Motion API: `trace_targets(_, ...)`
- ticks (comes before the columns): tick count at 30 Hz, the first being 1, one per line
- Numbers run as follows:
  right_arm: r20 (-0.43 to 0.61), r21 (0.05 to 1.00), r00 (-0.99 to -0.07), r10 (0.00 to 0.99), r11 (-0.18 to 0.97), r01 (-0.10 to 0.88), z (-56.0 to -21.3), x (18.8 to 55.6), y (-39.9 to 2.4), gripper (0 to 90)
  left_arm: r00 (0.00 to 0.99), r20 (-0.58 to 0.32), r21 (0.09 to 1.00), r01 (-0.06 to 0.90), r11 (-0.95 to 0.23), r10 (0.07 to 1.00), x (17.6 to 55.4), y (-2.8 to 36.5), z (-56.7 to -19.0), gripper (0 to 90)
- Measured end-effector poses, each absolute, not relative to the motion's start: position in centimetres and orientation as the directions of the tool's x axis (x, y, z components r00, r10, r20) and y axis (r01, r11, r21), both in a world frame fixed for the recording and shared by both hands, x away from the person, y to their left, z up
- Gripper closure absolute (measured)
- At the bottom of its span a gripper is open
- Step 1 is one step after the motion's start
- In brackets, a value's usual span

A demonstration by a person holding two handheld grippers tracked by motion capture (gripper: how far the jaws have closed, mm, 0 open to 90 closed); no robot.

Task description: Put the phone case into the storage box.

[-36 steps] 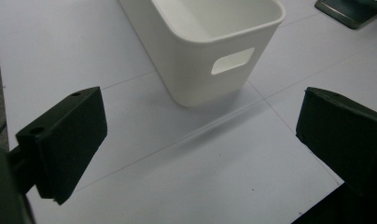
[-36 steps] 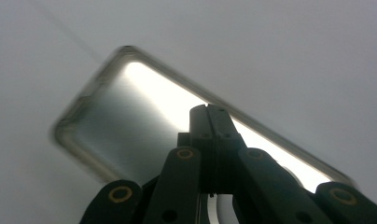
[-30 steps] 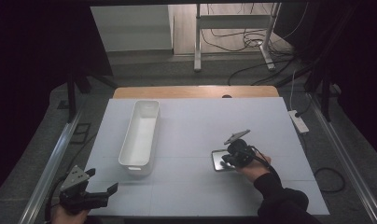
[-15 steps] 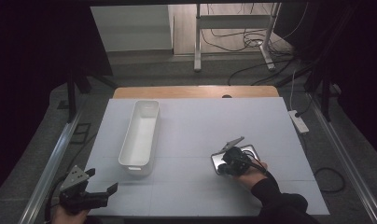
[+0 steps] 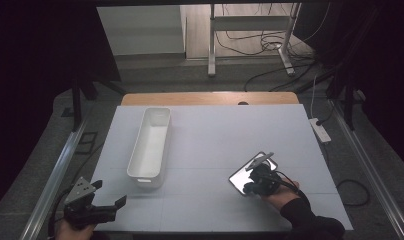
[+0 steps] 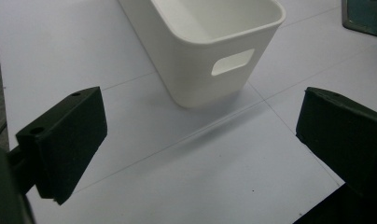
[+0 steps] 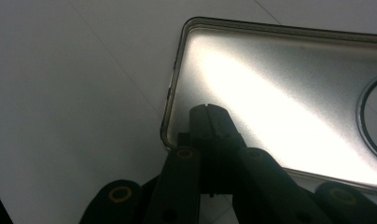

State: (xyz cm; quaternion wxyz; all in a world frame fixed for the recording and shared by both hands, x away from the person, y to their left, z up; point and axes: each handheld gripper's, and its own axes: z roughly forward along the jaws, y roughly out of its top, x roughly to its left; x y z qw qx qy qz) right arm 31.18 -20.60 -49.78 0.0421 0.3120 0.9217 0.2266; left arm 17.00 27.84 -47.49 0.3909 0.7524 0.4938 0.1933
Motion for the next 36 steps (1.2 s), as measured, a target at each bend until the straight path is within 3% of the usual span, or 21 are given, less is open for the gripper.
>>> trace_targets(36,0.034,0.465,-0.621,0.783,0.537,0.704,-48.8,32.3,-29.4,88.5,0.439,-0.097,0.778,0.593,-0.207,0.893,17.1,27.8,-47.5,2.7)
